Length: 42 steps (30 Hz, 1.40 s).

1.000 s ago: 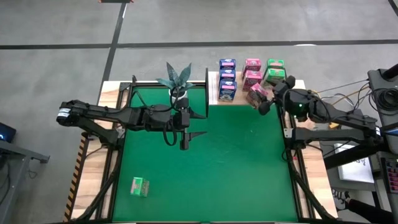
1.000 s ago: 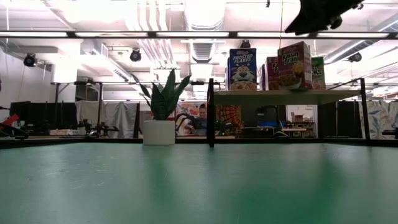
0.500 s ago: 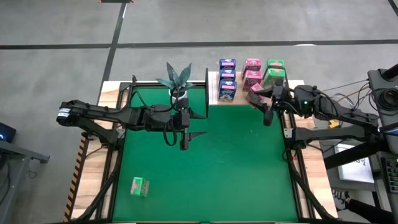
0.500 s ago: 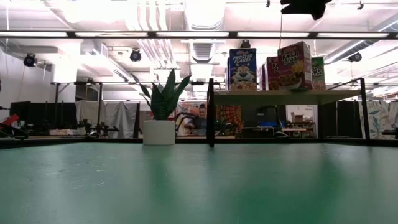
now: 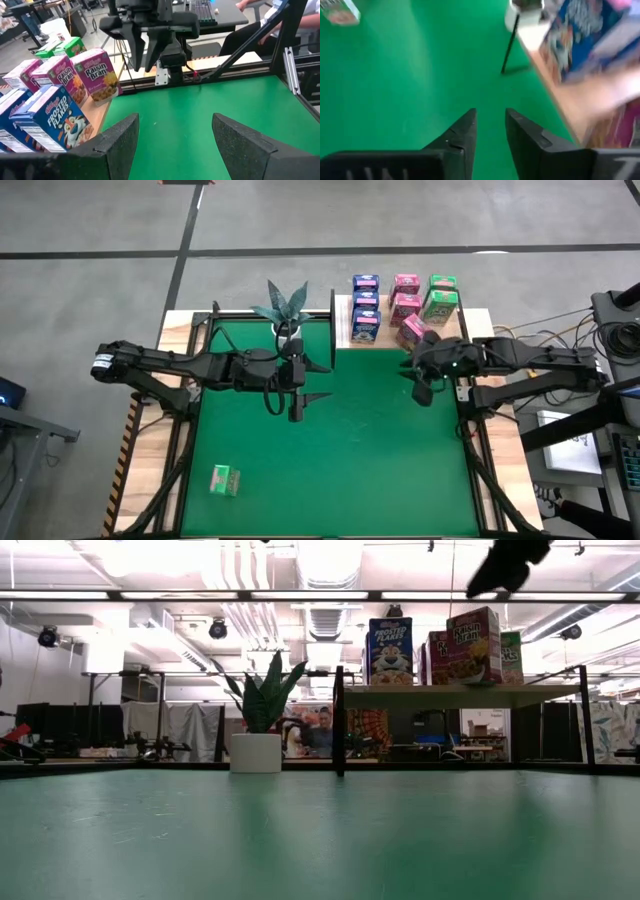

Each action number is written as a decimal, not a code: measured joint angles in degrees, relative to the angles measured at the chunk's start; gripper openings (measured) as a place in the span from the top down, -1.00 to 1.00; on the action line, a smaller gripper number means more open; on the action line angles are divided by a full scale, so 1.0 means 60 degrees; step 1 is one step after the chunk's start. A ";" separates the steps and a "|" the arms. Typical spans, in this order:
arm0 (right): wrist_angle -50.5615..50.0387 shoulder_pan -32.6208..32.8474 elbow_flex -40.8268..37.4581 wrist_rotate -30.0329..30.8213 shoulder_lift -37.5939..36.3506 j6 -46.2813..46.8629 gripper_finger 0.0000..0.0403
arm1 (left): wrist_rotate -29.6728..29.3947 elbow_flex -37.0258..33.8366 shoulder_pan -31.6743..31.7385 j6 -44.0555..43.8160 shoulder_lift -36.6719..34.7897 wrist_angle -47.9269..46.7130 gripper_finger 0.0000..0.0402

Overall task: Stack cereal on shelf
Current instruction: Put the pink cereal box on the shelf aligned with the other pink cereal boxes

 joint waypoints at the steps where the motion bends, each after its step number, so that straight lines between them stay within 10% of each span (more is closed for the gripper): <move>1: -0.0250 0.0001 0.0000 0.0066 0.0046 0.0211 0.59 | 0.0001 0.0000 0.0000 0.0000 0.0000 -0.0017 -0.17; 17: -0.1685 -0.0002 -0.0073 0.4477 0.0104 0.0707 0.95 | -0.0003 0.0000 0.0000 0.0243 0.0000 -0.0010 -0.17; 42: -0.2408 -0.0020 -0.0272 0.5148 0.0181 0.0462 0.96 | -0.0007 -0.0032 0.0000 0.0248 0.0025 0.0005 -0.17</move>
